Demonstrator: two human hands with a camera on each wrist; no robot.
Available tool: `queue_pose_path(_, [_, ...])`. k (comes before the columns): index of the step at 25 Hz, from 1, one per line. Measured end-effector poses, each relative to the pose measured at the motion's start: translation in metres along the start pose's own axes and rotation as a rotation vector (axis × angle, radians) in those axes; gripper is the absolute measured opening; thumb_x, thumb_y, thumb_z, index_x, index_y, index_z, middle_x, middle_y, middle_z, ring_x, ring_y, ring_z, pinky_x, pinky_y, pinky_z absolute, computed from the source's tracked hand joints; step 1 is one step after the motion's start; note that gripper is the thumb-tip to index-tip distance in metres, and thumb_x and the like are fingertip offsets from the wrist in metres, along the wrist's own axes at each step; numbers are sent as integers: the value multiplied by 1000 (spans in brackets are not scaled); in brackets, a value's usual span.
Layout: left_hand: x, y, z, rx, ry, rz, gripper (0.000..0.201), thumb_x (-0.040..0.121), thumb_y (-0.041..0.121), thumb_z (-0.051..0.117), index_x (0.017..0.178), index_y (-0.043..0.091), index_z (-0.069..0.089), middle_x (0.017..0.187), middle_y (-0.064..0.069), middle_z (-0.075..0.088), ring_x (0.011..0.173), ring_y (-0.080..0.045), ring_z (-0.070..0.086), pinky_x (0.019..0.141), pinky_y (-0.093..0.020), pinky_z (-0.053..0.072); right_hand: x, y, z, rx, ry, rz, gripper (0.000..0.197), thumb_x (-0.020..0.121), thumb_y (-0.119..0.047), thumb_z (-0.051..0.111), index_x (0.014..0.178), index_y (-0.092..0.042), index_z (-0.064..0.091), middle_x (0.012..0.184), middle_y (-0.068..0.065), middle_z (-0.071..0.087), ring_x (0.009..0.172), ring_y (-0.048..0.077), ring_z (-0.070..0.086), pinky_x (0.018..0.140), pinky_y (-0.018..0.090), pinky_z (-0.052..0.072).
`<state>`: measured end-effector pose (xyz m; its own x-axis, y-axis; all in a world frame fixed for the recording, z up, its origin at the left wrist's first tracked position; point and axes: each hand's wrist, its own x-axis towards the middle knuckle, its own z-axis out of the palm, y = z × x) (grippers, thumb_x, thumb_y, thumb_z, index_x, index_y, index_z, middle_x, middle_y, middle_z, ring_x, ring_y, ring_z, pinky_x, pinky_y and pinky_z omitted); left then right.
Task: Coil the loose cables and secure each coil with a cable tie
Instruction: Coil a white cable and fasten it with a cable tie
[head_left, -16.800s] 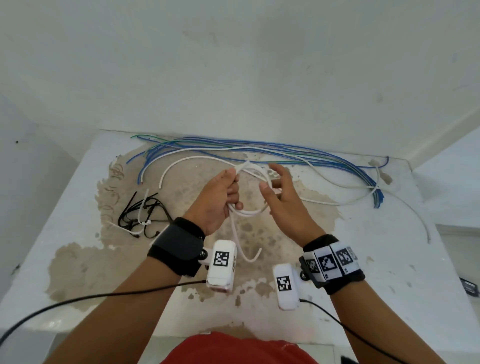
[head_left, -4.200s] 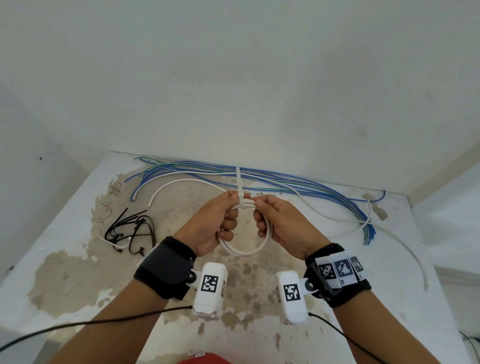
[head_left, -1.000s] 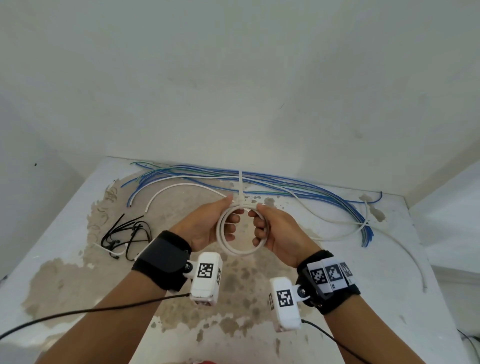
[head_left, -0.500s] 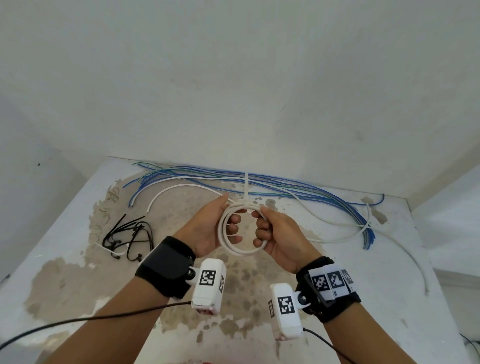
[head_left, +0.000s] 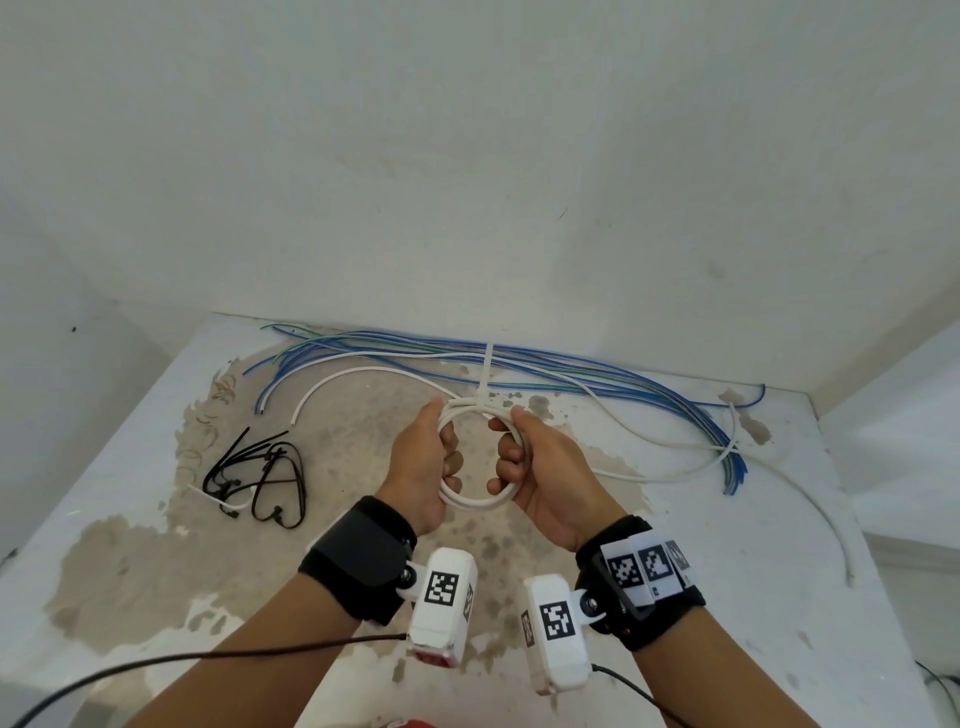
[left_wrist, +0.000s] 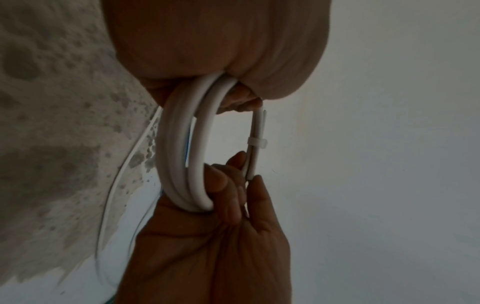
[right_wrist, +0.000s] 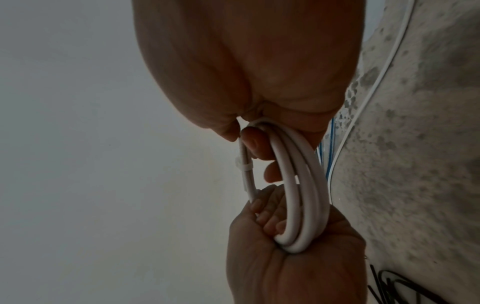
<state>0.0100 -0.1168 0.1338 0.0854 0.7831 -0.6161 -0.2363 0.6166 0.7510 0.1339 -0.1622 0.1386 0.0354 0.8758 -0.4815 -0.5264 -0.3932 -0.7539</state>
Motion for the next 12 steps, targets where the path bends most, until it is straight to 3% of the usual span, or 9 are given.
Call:
queue_pose_path(3, [2, -1, -2, 21, -30, -3, 47, 101, 44, 44, 60, 23, 37, 49, 7, 27, 38, -9, 22, 37, -21, 23, 1, 0, 0, -34, 18, -18, 26, 108, -24, 41, 109, -4, 57, 60, -4, 34, 46, 10, 30, 50, 28, 42])
queue_pose_path(7, [3, 6, -11, 5, -200, -96, 57, 100, 62, 36, 62, 20, 44, 52, 5, 32, 41, -10, 32, 48, -25, 34, 2, -6, -7, -3, 32, -3, 24, 108, -29, 43, 111, -9, 56, 61, -4, 34, 47, 10, 28, 49, 28, 40])
queue_pose_path(10, [-3, 5, -4, 60, -136, -49, 54, 98, 64, 42, 63, 23, 40, 52, 9, 25, 41, -8, 24, 47, -25, 28, 1, -5, -5, -82, 25, -105, 22, 108, -29, 46, 123, -20, 59, 65, -3, 36, 50, 10, 28, 50, 27, 41])
queue_pose_path(12, [-6, 2, 1, 84, -85, -5, 53, 99, 63, 40, 63, 24, 38, 52, 9, 23, 43, -8, 21, 48, -25, 23, 1, -1, -3, -157, 32, -178, 24, 109, -23, 44, 123, -19, 62, 66, -2, 34, 50, 9, 27, 47, 25, 39])
